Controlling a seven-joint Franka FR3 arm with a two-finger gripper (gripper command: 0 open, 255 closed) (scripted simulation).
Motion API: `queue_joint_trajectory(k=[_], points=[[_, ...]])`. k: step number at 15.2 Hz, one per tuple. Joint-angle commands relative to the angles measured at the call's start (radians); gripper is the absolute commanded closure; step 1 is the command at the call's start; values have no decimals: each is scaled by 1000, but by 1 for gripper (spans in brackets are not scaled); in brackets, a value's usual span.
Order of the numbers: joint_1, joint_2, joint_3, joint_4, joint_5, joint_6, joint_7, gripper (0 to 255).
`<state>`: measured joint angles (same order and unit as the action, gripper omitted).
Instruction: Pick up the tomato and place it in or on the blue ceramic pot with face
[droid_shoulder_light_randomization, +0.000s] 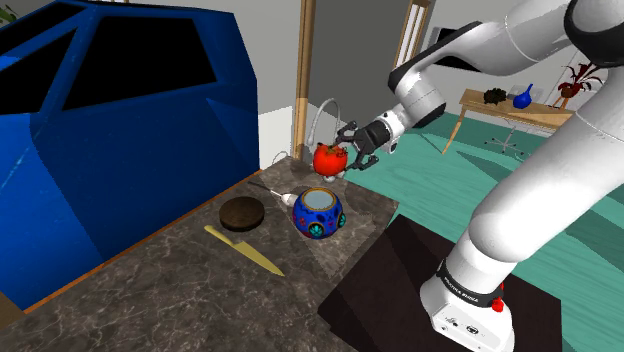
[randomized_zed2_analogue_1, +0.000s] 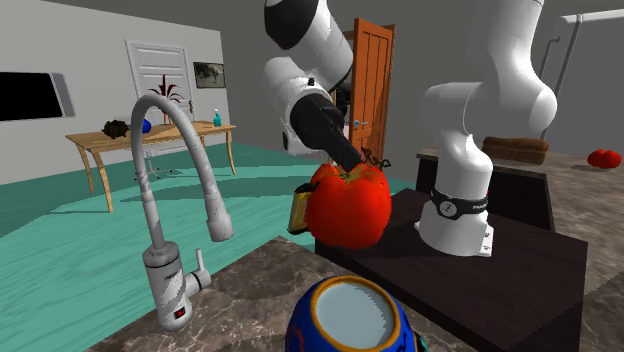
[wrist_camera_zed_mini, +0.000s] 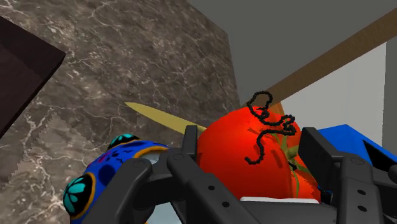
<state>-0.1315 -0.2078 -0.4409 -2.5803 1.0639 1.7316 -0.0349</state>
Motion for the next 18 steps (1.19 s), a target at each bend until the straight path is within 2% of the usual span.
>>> queue_joint_trajectory(k=[1, 18], points=[[13, -12, 17, -19, 22, 26, 3, 255], [29, 235, 7, -13, 126, 42, -235, 255]])
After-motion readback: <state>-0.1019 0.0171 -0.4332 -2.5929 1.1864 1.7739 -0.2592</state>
